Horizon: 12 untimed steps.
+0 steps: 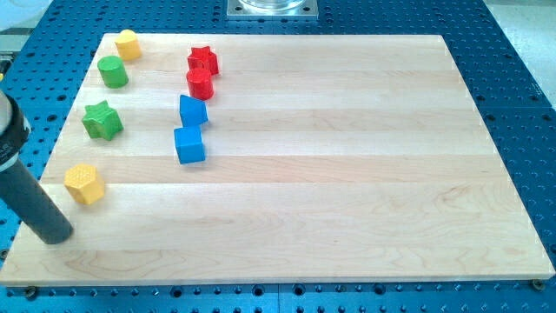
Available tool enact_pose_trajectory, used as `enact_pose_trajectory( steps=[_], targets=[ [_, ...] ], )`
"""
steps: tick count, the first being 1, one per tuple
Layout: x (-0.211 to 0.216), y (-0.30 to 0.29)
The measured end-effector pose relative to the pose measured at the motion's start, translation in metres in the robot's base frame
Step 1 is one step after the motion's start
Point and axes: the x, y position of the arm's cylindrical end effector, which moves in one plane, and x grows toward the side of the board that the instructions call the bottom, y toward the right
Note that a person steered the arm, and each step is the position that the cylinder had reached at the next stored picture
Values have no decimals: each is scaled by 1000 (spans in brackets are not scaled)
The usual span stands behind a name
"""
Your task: Push the heart into the green blocks
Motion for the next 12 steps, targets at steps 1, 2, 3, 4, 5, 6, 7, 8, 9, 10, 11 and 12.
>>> enact_pose_trajectory(
  steps=[1,2,3,4,5,6,7,8,9,10,11,12],
  targets=[
    [0,0],
    [0,0],
    [1,0],
    [3,1],
    [8,8],
    [18,15],
    [40,34],
    [25,123],
    [-21,164],
    [-45,174],
    [-115,180],
    [-170,180]
  ],
)
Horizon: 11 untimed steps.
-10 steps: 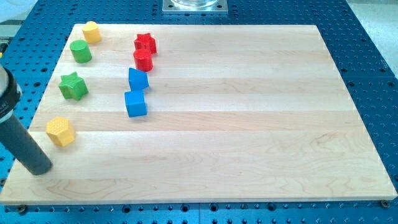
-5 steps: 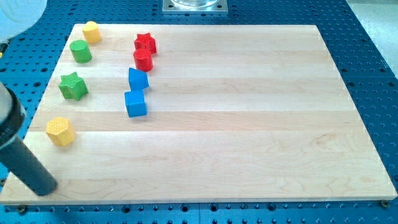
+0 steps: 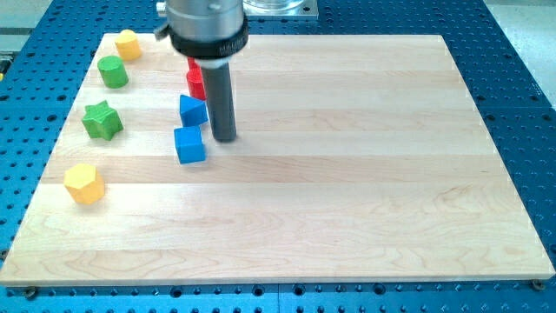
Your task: Push the heart into the green blocks
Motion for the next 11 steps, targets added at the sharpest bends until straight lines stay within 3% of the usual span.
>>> enact_pose_trajectory(
  steps=[3,5,11],
  targets=[
    [-143,11],
    [-209,-27],
    [-211,-128]
  ],
)
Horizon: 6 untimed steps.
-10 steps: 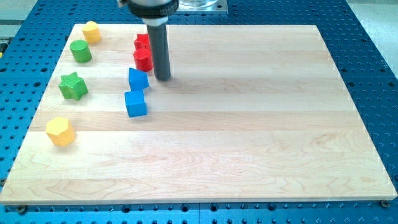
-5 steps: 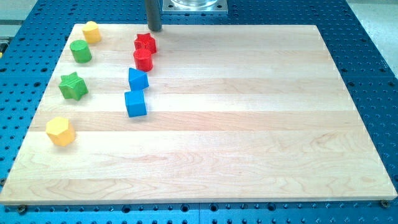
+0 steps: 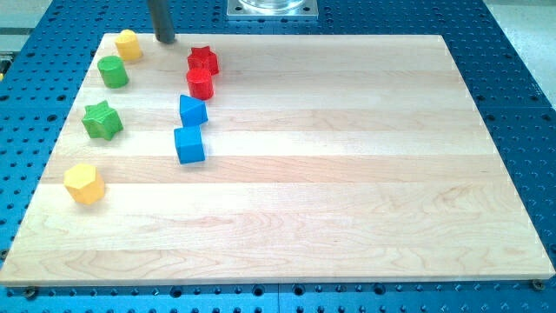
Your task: Push the heart into the green blocks
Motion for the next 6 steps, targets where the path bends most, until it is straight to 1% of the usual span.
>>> enact_pose_trajectory(
  steps=[1,2,3,4,5,6],
  targets=[
    [4,-15],
    [7,-15],
    [1,-22],
    [11,-41],
    [58,-54],
    [70,-47]
  ],
)
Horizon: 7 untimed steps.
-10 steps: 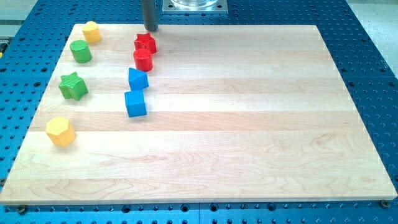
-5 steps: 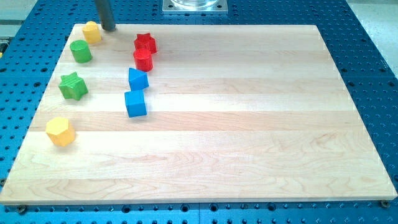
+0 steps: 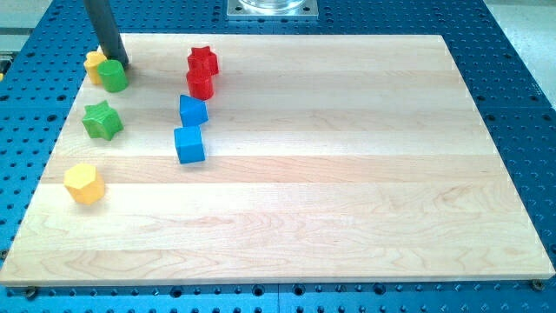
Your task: Push the heart into the green blocks
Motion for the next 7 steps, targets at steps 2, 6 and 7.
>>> enact_pose_trajectory(
  steps=[2,6,7],
  targets=[
    [-51,-46],
    [101,26],
    [103,48]
  ],
)
